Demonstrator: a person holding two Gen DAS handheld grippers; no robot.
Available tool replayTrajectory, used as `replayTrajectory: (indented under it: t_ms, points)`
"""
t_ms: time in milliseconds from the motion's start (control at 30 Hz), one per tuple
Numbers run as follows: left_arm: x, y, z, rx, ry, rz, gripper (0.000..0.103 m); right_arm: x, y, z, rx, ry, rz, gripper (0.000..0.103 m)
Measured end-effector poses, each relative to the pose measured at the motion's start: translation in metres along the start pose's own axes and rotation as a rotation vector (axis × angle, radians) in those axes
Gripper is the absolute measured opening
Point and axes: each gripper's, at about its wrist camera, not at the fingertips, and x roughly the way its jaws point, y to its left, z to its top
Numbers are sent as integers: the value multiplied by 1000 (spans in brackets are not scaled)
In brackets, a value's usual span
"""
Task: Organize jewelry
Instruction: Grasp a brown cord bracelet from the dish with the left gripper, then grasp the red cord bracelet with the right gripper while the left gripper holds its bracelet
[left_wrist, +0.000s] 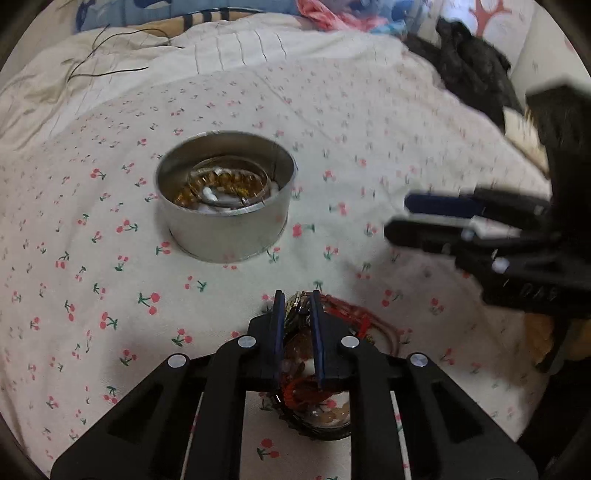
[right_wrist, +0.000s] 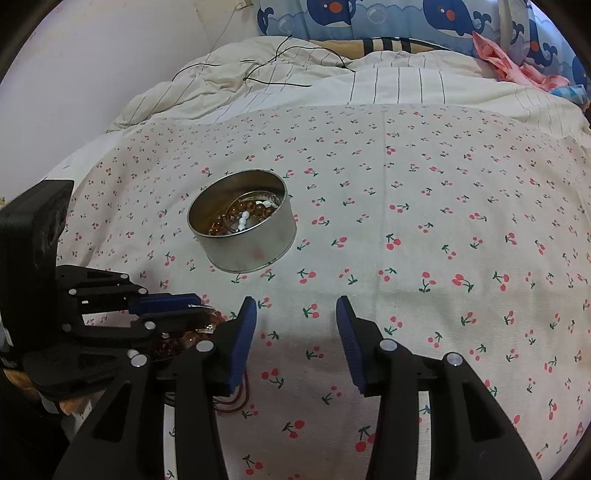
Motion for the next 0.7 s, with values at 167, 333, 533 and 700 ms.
replayTrajectory:
  t_ms: [167,333,533,700]
  points:
    - [-22,40,6,-163,-80,28,12,2,4,-2,-19,16,21,44]
    - [-26,66,4,-254,-90,116,12,6,18,-8,-68,53,112,44]
    - [-21,67,6,-243,-76,154,12,21,35,-21,-161,158,130,44]
    - [-18,65,7,-246,-69,152,12,27,39,-26,-157,194,197,44]
